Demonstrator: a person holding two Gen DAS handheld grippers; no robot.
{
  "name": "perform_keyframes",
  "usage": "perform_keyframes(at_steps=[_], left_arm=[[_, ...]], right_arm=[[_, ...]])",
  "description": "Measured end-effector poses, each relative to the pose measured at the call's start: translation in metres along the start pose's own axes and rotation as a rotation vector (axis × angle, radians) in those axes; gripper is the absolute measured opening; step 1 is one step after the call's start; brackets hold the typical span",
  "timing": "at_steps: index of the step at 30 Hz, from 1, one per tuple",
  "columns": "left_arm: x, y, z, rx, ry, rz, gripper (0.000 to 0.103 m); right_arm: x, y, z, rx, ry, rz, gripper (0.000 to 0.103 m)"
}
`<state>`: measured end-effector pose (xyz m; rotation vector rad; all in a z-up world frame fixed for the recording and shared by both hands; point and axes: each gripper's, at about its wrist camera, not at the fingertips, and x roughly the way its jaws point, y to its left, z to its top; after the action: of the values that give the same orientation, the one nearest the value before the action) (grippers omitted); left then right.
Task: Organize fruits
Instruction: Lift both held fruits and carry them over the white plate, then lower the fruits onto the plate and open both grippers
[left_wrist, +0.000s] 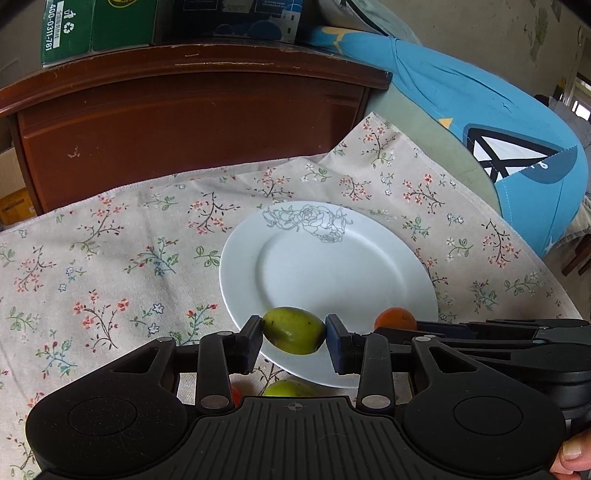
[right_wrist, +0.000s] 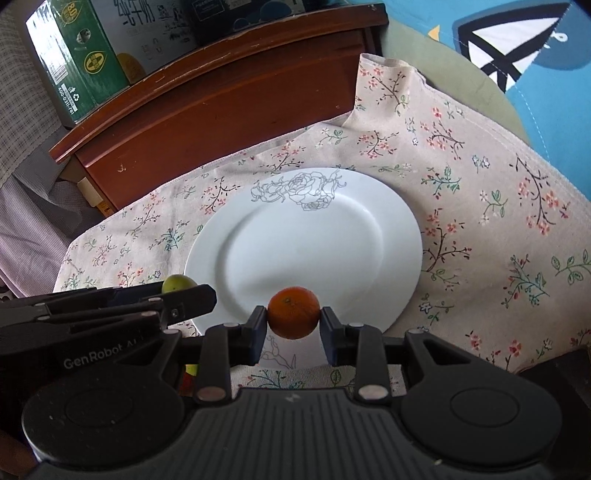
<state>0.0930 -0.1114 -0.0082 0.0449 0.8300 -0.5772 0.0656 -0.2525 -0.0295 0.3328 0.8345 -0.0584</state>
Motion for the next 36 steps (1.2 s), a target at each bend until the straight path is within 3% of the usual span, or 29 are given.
perform_keyframes(at_steps=[11, 14, 16, 24, 29, 36], left_arm=[[0.006, 0.005, 0.007, -0.032, -0.021, 0.0, 0.037], [0.002, 0.006, 0.009, -0.046, -0.036, 0.029, 0.053], [-0.002, 0.009, 0.011, -0.055, -0.05, 0.03, 0.062], [-0.018, 0.012, 0.011, -0.06, -0.075, 0.062, 0.083], [-0.027, 0.014, 0.011, -0.051, -0.07, 0.096, 0.086], [-0.042, 0.022, 0.01, -0.073, -0.069, 0.119, 0.087]], right_arm=[[0.004, 0.001, 0.003, -0.01, -0.019, -0.038, 0.034], [0.003, -0.001, 0.005, 0.01, -0.019, -0.039, 0.035], [0.003, -0.005, 0.006, 0.038, -0.016, -0.04, 0.041], [0.001, -0.001, 0.006, 0.024, -0.017, -0.031, 0.054], [-0.003, 0.004, 0.005, -0.011, -0.027, -0.028, 0.061], [-0.01, 0.005, 0.003, -0.021, -0.027, -0.026, 0.061]])
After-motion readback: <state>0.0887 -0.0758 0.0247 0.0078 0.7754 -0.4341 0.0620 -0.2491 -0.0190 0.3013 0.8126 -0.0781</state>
